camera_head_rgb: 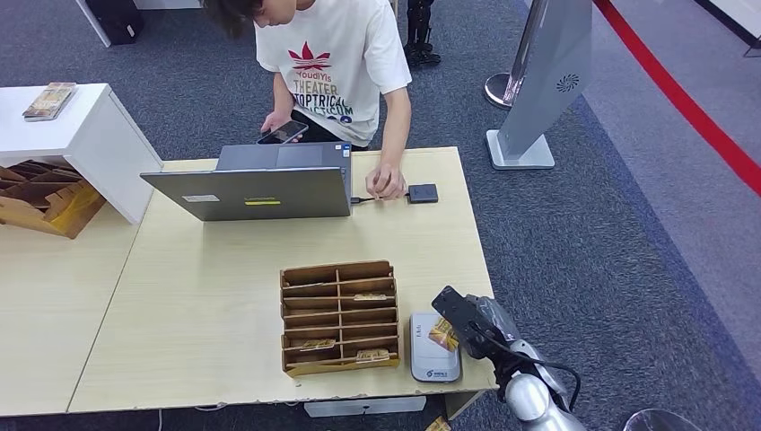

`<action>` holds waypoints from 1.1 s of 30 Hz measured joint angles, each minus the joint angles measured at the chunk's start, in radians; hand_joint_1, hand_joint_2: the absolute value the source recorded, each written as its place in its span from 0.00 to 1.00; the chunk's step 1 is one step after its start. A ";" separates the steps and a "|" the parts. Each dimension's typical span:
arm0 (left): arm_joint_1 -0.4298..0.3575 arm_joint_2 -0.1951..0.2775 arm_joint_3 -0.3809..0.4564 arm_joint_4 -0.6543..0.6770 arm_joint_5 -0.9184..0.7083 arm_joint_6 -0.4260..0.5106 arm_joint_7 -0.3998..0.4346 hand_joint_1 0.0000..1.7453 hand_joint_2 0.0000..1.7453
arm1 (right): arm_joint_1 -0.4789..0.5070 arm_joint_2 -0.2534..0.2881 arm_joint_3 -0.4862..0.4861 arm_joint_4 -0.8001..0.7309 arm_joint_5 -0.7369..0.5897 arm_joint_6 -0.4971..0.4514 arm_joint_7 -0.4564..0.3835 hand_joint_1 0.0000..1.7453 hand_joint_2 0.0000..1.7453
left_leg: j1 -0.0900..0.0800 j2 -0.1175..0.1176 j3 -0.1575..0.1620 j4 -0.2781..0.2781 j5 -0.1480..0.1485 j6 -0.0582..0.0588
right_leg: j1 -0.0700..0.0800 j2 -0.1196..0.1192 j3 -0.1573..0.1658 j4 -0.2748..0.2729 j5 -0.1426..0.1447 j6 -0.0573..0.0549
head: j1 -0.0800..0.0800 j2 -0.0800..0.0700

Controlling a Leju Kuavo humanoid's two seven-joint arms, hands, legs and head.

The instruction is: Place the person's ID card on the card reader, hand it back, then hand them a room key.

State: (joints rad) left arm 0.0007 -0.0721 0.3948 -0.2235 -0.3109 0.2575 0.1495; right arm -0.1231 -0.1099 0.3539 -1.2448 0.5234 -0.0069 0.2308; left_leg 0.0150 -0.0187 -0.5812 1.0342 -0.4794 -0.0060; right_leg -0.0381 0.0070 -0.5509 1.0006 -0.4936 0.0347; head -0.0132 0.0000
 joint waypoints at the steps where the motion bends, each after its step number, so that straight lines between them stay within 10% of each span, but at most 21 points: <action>1: 0.000 0.000 0.000 0.000 0.000 0.000 0.000 0.00 0.00 | 0.000 0.000 0.000 0.000 0.000 0.000 0.000 1.00 1.00 | 0.000 0.000 0.000 0.000 0.000 0.000 | 0.000 0.000 0.000 0.000 0.000 0.000 | 0.000 0.000; 33: 0.000 0.000 0.001 0.000 -0.002 0.000 -0.003 0.00 0.00 | -0.005 -0.001 0.006 0.006 0.000 0.000 0.000 1.00 1.00 | 0.000 0.000 0.002 0.000 0.000 0.000 | 0.000 0.000 0.001 0.000 0.000 0.000 | 0.000 0.000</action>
State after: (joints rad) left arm 0.0007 -0.0721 0.3960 -0.2235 -0.3132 0.2575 0.1461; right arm -0.1276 -0.1106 0.3595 -1.2389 0.5238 -0.0065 0.2308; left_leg 0.0150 -0.0187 -0.5796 1.0342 -0.4794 -0.0061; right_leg -0.0381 0.0070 -0.5494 1.0006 -0.4936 0.0347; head -0.0134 0.0000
